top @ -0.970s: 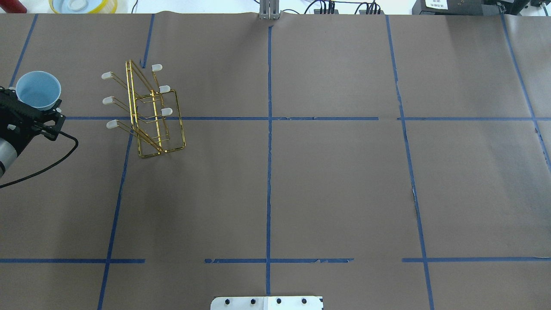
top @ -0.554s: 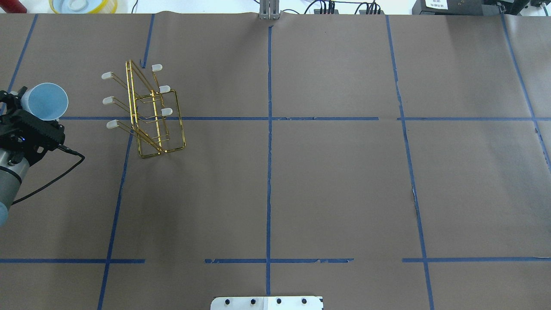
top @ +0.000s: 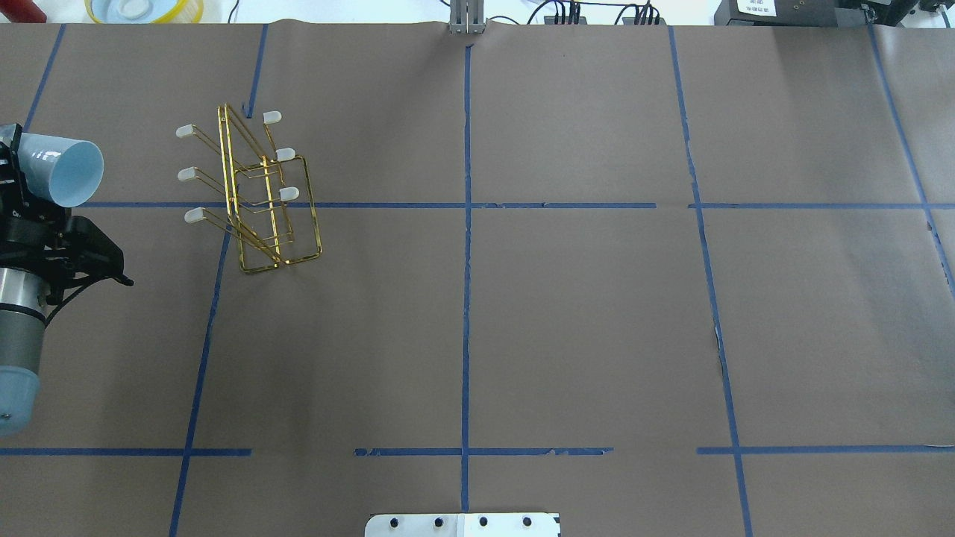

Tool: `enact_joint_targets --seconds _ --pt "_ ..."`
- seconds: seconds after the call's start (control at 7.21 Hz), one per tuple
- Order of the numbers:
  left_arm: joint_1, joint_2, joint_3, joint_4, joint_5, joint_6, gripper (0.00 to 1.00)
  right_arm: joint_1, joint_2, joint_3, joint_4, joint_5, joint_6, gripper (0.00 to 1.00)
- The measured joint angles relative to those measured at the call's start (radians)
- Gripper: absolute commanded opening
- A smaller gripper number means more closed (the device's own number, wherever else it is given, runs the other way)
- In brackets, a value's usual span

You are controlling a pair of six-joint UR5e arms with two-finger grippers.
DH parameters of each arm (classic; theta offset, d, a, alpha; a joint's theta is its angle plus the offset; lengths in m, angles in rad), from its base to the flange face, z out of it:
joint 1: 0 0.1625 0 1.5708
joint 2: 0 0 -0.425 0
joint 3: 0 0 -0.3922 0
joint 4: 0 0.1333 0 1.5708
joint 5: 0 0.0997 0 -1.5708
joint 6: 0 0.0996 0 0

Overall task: Hang cup on cup holder
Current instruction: 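Raise the cup and tilt it sideways with the left gripper, then carry the tilted cup toward the gold rack's white peg with the left gripper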

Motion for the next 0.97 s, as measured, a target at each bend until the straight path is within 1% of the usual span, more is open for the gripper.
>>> enact_joint_targets --seconds 0.28,0.55,0.69,0.97 --pt "0.038 -0.008 -0.001 0.028 0.14 0.174 0.12 0.0 0.0 0.0 0.0 0.0 0.001 1.0" --pt "0.074 -0.019 0.004 0.06 0.25 0.32 0.12 0.0 0.0 0.0 0.0 0.0 0.0 1.0" --pt "0.099 -0.031 0.013 0.069 0.3 0.401 0.11 0.0 0.0 0.0 0.0 0.0 0.0 1.0" --pt "0.138 -0.076 0.066 0.074 0.358 0.505 0.11 0.0 0.0 0.0 0.0 0.0 0.0 1.0"
